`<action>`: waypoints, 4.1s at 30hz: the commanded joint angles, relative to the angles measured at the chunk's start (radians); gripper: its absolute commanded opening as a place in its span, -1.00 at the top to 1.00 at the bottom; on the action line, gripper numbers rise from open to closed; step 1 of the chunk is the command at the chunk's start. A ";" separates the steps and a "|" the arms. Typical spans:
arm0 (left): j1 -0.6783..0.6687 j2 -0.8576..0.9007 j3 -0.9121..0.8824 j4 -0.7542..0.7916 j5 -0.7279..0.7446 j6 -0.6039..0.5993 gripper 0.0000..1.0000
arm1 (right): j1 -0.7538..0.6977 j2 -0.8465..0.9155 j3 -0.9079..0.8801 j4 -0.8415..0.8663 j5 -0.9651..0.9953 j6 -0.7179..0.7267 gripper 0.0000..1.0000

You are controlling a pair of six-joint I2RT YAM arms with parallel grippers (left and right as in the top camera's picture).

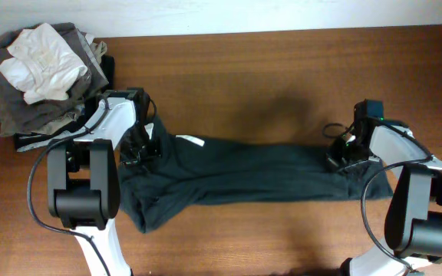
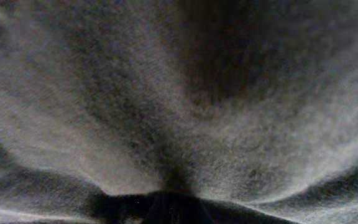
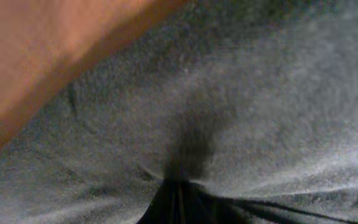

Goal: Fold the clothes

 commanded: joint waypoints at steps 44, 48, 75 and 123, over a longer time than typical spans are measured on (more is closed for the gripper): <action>0.109 -0.425 0.148 -0.091 -0.145 -0.105 -0.68 | -0.522 -0.126 0.077 -0.084 -0.244 -0.436 -0.97; 0.109 -0.424 0.148 -0.089 -0.145 -0.105 -0.69 | -0.522 -0.060 0.073 -0.062 -0.306 -0.536 -0.97; 0.107 -0.424 0.148 -0.084 -0.138 -0.105 -0.69 | -0.364 0.261 0.070 -0.230 -0.284 -0.614 -0.46; 0.107 -0.422 0.148 -0.076 -0.138 -0.104 -0.72 | 0.365 0.037 0.368 -0.519 0.281 -0.193 0.65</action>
